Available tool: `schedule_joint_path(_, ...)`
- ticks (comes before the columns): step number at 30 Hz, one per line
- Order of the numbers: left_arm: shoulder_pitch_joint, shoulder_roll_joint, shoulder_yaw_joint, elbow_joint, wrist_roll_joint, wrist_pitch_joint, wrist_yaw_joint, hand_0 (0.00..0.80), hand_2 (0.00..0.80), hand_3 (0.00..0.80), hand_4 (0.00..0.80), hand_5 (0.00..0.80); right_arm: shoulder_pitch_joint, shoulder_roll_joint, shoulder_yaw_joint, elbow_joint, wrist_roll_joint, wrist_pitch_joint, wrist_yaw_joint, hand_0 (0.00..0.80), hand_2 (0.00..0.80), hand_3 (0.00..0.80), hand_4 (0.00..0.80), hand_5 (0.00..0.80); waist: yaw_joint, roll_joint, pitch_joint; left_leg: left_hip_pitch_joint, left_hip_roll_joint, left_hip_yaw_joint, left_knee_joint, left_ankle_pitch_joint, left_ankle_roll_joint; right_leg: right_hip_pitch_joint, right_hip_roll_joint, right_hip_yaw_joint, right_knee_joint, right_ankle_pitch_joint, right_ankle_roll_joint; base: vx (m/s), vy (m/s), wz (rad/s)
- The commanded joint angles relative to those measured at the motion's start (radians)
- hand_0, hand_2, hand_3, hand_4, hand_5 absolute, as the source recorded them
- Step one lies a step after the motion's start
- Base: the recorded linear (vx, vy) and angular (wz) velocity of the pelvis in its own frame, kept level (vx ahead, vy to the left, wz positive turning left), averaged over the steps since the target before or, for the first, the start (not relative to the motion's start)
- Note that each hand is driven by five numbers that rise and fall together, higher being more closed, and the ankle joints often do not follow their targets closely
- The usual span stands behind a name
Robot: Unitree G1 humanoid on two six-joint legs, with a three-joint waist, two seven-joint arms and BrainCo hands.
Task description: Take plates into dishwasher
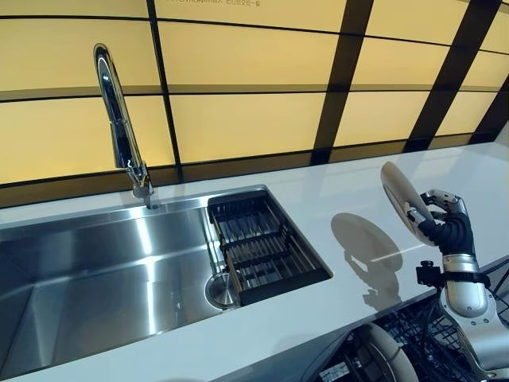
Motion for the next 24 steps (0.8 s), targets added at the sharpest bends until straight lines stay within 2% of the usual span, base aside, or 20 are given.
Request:
schedule_joint_path(1, -0.029, -0.011, -0.019, -0.018, 0.041, -0.046, 0.002, 0.000, 0.000, 0.000, 0.000, 0.000, -0.146, 0.044, -0.081, -0.070, 0.126, -0.101, -0.015, 0.800, 0.800, 0.800, 0.800, 0.800, 0.032, -0.011, -0.006, 0.071, -0.062, -0.024, 0.003, -0.135, 0.036, -0.185, -0.011, 0.046, -0.011, 0.320, 0.047, 0.000, 0.000, 0.00)
schedule_joint_path(5, -0.026, -0.011, -0.025, -0.012, 0.027, -0.056, 0.005, 0.000, 0.000, 0.000, 0.000, 0.000, -0.139, 0.094, -0.086, -0.077, 0.301, -0.134, 0.023, 0.800, 0.800, 0.800, 0.800, 0.800, 0.027, -0.009, -0.008, 0.072, -0.063, -0.019, 0.003, -0.135, 0.035, -0.186, -0.011, 0.047, -0.016, 0.322, 0.045, 0.000, 0.000, 0.00)
schedule_joint_path(9, -0.024, -0.010, -0.025, -0.008, 0.032, -0.056, 0.004, 0.000, 0.000, 0.000, 0.000, 0.000, -0.126, 0.115, -0.102, -0.073, 0.284, -0.141, 0.013, 0.800, 0.800, 0.800, 0.800, 0.800, 0.024, -0.012, -0.011, 0.072, -0.066, -0.010, 0.003, -0.137, 0.034, -0.188, -0.017, 0.040, -0.023, 0.337, 0.049, 0.005, -0.002, -0.01)
schedule_joint_path(10, -0.019, -0.007, -0.023, -0.010, 0.034, -0.050, 0.003, 0.000, 0.000, 0.000, 0.000, 0.000, -0.122, 0.102, -0.116, -0.062, 0.268, -0.134, 0.008, 0.800, 0.800, 0.800, 0.800, 0.800, 0.023, -0.015, -0.009, 0.076, -0.066, 0.004, 0.002, -0.135, 0.027, -0.196, -0.022, 0.019, -0.029, 0.362, 0.059, 0.000, 0.000, 0.00)
schedule_joint_path(14, -0.010, 0.005, -0.014, -0.019, 0.044, -0.035, 0.006, 0.000, 0.000, 0.000, 0.000, 0.000, -0.106, 0.069, -0.145, -0.051, 0.279, -0.118, 0.011, 0.800, 0.800, 0.800, 0.800, 0.800, 0.021, -0.018, -0.003, 0.078, -0.050, 0.039, 0.003, -0.136, 0.022, -0.226, -0.042, -0.009, -0.003, 0.393, 0.069, -0.037, -0.049, -0.22)
schedule_joint_path(16, -0.009, 0.020, -0.003, -0.016, 0.038, -0.032, 0.006, 0.000, 0.000, 0.000, 0.000, 0.000, -0.088, 0.045, -0.164, -0.033, 0.317, -0.120, 0.035, 0.800, 0.800, 0.800, 0.800, 0.800, 0.031, -0.021, -0.009, 0.058, -0.037, 0.081, 0.001, -0.127, 0.021, -0.212, -0.090, -0.035, 0.045, 0.408, 0.072, -0.168, -0.096, -0.50)
schedule_joint_path(19, -0.009, 0.030, -0.003, -0.021, 0.030, -0.027, 0.003, 0.000, 0.000, 0.000, 0.000, 0.000, -0.068, 0.041, -0.174, -0.021, 0.334, -0.135, 0.055, 0.800, 0.800, 0.800, 0.800, 0.800, 0.044, -0.018, -0.015, 0.044, -0.024, 0.110, 0.001, -0.123, 0.020, -0.196, -0.120, -0.040, 0.074, 0.400, 0.073, -0.119, -0.086, -0.48)
schedule_joint_path(20, -0.011, 0.037, -0.008, -0.023, 0.028, -0.026, 0.002, 0.000, 0.000, 0.000, 0.000, 0.000, -0.055, 0.042, -0.177, -0.018, 0.334, -0.142, 0.058, 0.800, 0.800, 0.800, 0.800, 0.800, 0.053, -0.015, -0.018, 0.026, -0.009, 0.131, 0.001, -0.114, 0.017, -0.173, -0.149, -0.043, 0.097, 0.391, 0.073, -0.166, -0.135, -0.47)
schedule_joint_path(22, -0.013, 0.043, -0.010, -0.026, 0.024, -0.024, 0.007, 0.000, 0.000, 0.000, 0.000, 0.000, -0.053, 0.044, -0.175, -0.014, 0.337, -0.146, 0.060, 0.800, 0.800, 0.800, 0.800, 0.800, 0.065, -0.012, -0.021, 0.010, 0.007, 0.153, 0.002, -0.105, 0.015, -0.152, -0.174, -0.046, 0.119, 0.379, 0.073, -0.217, -0.185, -0.36)
schedule_joint_path(23, -0.020, 0.055, -0.009, -0.027, 0.024, -0.027, 0.010, 0.000, 0.000, 0.000, 0.000, 0.000, -0.057, 0.052, -0.168, -0.012, 0.335, -0.141, 0.062, 0.800, 0.800, 0.800, 0.800, 0.800, 0.081, -0.007, -0.026, -0.016, 0.032, 0.187, 0.002, -0.090, 0.012, -0.117, -0.207, -0.061, 0.140, 0.366, 0.075, -0.229, -0.206, -0.13)
schedule_joint_path(24, -0.021, 0.056, -0.009, -0.027, 0.025, -0.027, 0.010, 0.000, 0.000, 0.000, 0.000, 0.000, -0.057, 0.053, -0.166, -0.011, 0.334, -0.140, 0.061, 0.800, 0.800, 0.800, 0.800, 0.800, 0.085, -0.007, -0.026, -0.018, 0.035, 0.192, 0.002, -0.090, 0.012, -0.114, -0.211, -0.062, 0.146, 0.362, 0.076, -0.277, -0.243, -0.09)
